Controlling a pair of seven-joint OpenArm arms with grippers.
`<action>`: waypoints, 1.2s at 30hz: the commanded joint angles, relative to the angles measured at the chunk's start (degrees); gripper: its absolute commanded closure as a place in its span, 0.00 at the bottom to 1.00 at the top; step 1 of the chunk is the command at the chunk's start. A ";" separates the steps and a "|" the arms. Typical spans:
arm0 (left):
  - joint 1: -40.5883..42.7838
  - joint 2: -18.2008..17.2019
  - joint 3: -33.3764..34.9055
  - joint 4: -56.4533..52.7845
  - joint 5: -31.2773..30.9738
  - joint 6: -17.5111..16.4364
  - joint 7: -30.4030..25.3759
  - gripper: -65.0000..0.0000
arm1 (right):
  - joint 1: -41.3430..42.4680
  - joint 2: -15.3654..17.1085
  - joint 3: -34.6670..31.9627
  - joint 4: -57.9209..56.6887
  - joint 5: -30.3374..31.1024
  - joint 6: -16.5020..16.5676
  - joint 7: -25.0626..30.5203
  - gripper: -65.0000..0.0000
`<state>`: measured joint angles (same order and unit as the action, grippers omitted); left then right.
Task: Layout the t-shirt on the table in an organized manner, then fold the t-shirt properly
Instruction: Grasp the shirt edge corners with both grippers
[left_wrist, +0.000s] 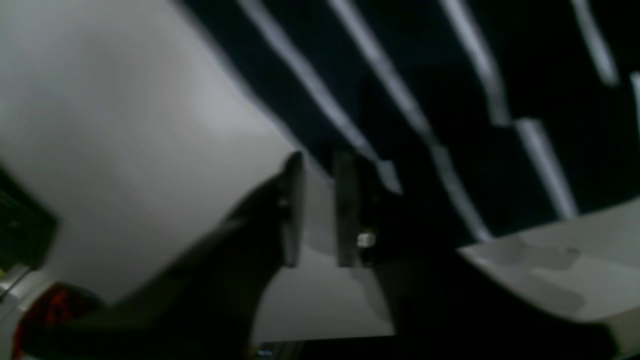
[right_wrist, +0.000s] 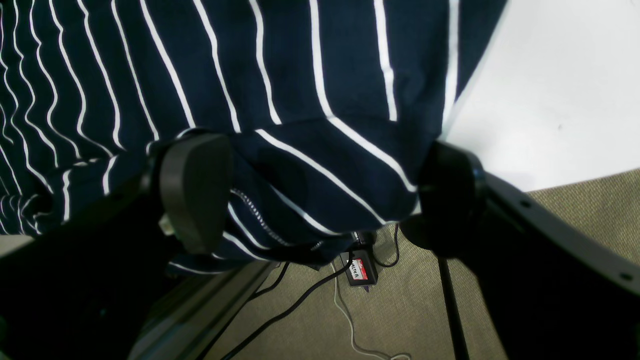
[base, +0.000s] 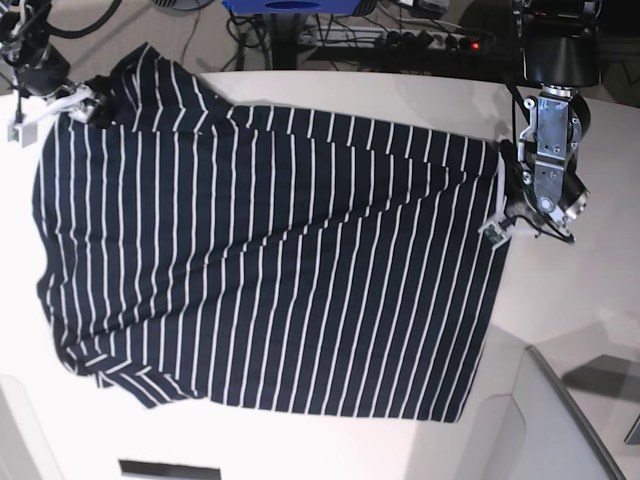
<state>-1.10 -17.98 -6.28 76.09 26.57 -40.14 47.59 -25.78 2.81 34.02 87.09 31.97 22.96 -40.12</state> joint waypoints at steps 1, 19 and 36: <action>-0.87 -0.79 -0.27 0.96 0.47 0.14 1.24 0.72 | -0.37 0.49 0.22 0.78 0.78 0.12 0.87 0.19; 0.00 -1.67 0.35 1.58 0.20 0.14 4.14 0.68 | -0.29 0.49 0.22 0.78 0.69 0.12 0.87 0.19; 0.62 1.32 0.35 1.49 0.03 0.14 6.08 0.69 | -0.11 0.49 0.22 0.78 0.69 0.12 0.87 0.19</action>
<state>0.27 -15.90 -5.78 77.01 26.13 -40.14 53.39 -25.76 2.68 34.02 87.09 31.97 22.96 -40.12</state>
